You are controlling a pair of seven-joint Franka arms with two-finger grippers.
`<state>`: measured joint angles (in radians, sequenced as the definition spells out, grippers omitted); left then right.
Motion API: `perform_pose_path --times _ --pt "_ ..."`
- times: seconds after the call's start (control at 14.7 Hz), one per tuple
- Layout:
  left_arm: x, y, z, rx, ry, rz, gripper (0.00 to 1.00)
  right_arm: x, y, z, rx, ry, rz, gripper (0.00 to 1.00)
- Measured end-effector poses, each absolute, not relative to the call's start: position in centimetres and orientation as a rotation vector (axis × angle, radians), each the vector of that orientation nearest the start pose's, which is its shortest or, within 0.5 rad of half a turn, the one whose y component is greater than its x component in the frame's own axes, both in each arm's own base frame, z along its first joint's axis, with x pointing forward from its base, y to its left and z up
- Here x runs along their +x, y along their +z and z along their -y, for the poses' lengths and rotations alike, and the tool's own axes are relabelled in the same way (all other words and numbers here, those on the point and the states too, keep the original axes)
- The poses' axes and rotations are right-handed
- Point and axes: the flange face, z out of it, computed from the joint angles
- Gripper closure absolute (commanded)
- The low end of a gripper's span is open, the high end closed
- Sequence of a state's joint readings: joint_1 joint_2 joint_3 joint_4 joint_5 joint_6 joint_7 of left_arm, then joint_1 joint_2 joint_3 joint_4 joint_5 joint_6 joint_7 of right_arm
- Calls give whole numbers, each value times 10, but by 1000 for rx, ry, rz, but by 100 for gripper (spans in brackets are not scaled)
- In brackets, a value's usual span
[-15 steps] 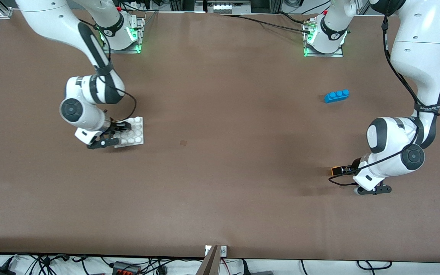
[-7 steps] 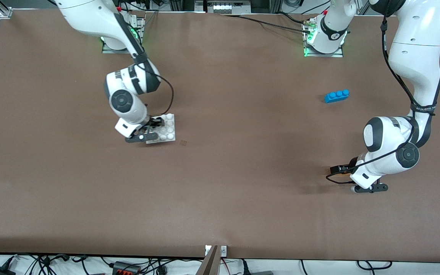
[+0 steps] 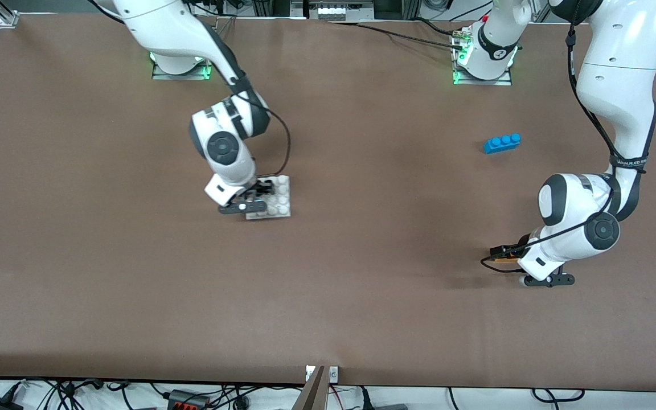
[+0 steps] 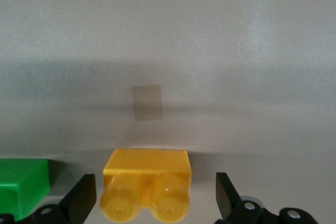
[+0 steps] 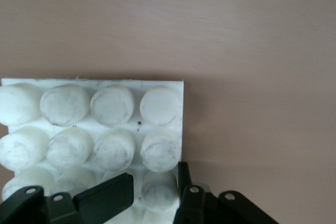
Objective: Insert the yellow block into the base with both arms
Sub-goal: 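Slide the base plate with the right gripper while the left gripper grips the yellow brick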
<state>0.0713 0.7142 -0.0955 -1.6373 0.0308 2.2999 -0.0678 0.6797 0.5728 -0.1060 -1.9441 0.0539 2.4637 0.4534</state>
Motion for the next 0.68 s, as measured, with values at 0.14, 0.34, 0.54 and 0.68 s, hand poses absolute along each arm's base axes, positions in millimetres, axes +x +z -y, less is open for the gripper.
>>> perform_pose_path --times 0.14,0.34,0.54,0.68 --pt "683 196 11 -3167 77 48 0 512 181 -375 -3176 7 123 61" --pt "683 197 11 -3165 71 42 2 505 164 -416 -3175 -18 62 61" --pt "684 198 10 -3165 53 41 12 502 162 -441 -3156 -38 14 62" --pt "685 198 10 -3164 51 40 13 501 163 -453 -3141 -43 -1 63"
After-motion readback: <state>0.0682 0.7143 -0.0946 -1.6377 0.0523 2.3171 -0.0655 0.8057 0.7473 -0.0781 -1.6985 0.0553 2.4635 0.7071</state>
